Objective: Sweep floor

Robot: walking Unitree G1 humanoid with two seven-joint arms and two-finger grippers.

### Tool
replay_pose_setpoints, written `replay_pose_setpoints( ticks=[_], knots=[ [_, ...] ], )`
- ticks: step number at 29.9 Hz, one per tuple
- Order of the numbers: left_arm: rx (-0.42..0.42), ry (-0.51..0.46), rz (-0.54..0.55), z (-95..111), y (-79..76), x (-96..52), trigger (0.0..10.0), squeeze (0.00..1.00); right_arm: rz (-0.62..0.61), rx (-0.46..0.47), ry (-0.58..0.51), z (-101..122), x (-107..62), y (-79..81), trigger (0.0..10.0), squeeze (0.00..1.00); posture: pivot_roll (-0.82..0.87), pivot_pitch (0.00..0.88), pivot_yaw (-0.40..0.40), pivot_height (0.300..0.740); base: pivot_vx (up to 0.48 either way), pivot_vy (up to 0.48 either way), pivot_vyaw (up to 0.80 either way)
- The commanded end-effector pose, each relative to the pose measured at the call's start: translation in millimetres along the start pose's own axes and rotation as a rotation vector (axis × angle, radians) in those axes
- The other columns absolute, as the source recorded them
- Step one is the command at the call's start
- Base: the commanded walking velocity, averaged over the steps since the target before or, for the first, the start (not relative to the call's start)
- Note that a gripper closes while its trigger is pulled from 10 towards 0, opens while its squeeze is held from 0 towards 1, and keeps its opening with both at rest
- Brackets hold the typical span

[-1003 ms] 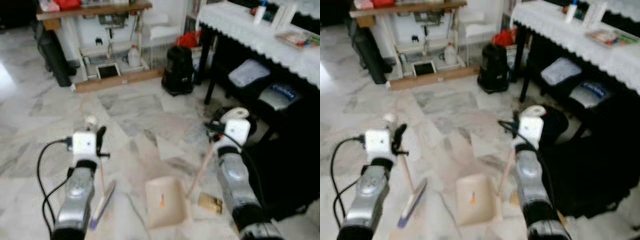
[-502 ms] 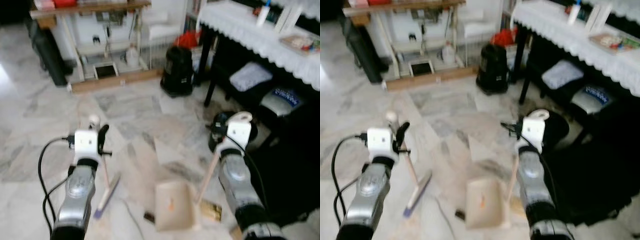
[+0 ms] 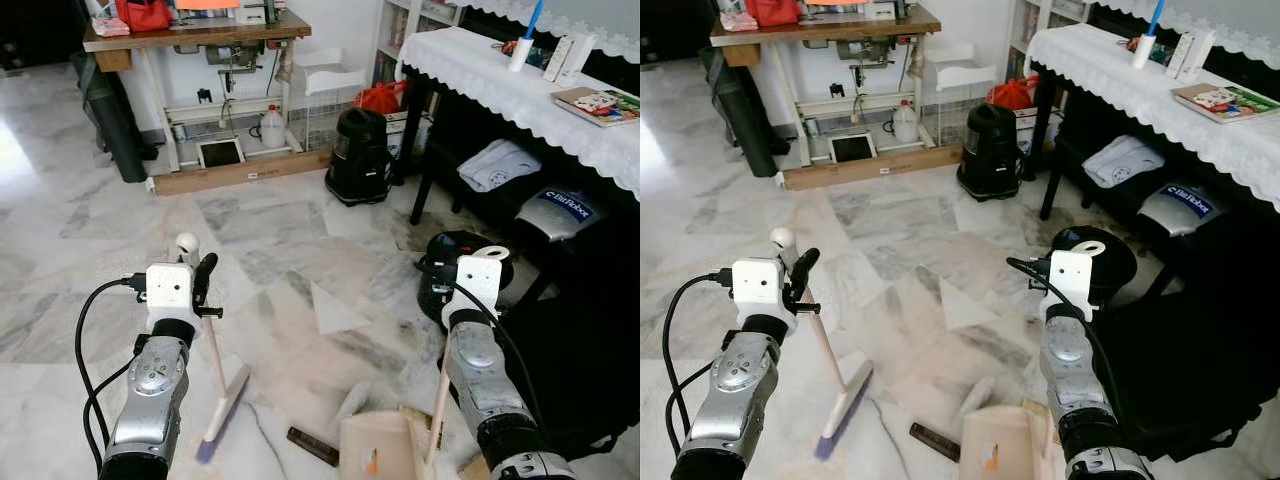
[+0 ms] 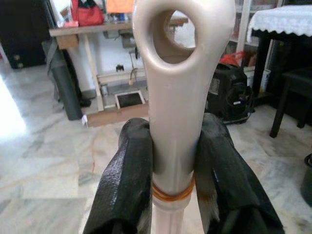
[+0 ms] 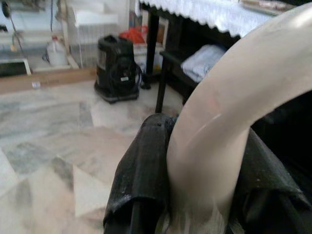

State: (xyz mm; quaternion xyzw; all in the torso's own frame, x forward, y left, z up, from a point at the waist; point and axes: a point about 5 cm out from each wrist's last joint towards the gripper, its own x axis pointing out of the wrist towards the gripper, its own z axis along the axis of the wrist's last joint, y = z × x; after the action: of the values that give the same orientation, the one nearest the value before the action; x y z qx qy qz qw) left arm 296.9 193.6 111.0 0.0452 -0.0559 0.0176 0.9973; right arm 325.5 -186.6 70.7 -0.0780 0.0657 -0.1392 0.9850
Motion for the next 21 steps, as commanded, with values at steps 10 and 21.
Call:
replay_pose_setpoints(
  ticks=[10, 21],
  knots=[
    [-0.05, 0.003, 0.016, 3, 6.1, 1.5, 10.0, 0.0, -0.023, -0.011, 0.147, -27, -4.3, -3.4, 10.0, 0.0, 0.04, 0.04, -0.026, 0.74, 0.0, 0.0, 0.0],
    [-0.043, -0.009, 0.03, 5, 9.0, 1.7, 10.0, 0.0, -0.045, 0.05, 0.206, -36, -2.6, -8.1, 10.0, 0.0, 0.04, 0.043, -0.027, 0.74, 0.0, 0.0, 0.0]
  ],
)
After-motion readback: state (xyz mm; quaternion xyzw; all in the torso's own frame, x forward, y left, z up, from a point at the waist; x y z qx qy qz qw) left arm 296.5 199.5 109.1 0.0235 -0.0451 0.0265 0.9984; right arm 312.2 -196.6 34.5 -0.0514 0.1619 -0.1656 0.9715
